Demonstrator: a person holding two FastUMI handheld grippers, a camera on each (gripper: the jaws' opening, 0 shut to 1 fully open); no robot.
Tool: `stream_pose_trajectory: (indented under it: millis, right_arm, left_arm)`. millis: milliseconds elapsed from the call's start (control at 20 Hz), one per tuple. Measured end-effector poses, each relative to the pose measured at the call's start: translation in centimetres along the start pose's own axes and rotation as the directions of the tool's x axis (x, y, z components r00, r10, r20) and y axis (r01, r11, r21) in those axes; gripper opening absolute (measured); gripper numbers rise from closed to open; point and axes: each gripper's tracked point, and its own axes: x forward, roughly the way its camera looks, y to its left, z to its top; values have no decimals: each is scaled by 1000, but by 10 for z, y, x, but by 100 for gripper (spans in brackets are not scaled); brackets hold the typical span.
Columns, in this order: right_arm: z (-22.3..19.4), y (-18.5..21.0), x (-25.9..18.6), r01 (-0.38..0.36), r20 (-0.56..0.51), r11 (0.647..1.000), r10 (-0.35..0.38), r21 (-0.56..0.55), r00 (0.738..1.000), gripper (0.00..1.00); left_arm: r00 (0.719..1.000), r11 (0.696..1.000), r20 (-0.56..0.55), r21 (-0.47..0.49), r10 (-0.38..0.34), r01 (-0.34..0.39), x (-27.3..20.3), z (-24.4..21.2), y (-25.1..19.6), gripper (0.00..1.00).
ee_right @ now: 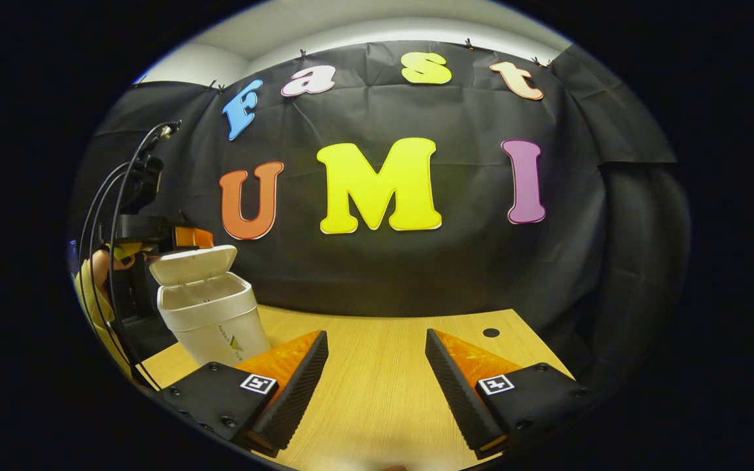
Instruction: Press the lid of the desktop garbage bin to open it, pick up the crumpled paper on the desktop and throw it into the bin, then pick up the pop can on the desktop and drop it into the bin, and finally close the garbage bin lid.
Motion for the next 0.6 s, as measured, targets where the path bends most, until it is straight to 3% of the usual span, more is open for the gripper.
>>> stream_pose_trajectory:
  millis: [600]
  right_arm:
    - [-3, 6, 1, -94, -23, 996, 94, 6, 995, 95]
  left_arm:
    - [989, 995, -123, 63, 82, -75, 13, -46, 5, 99]
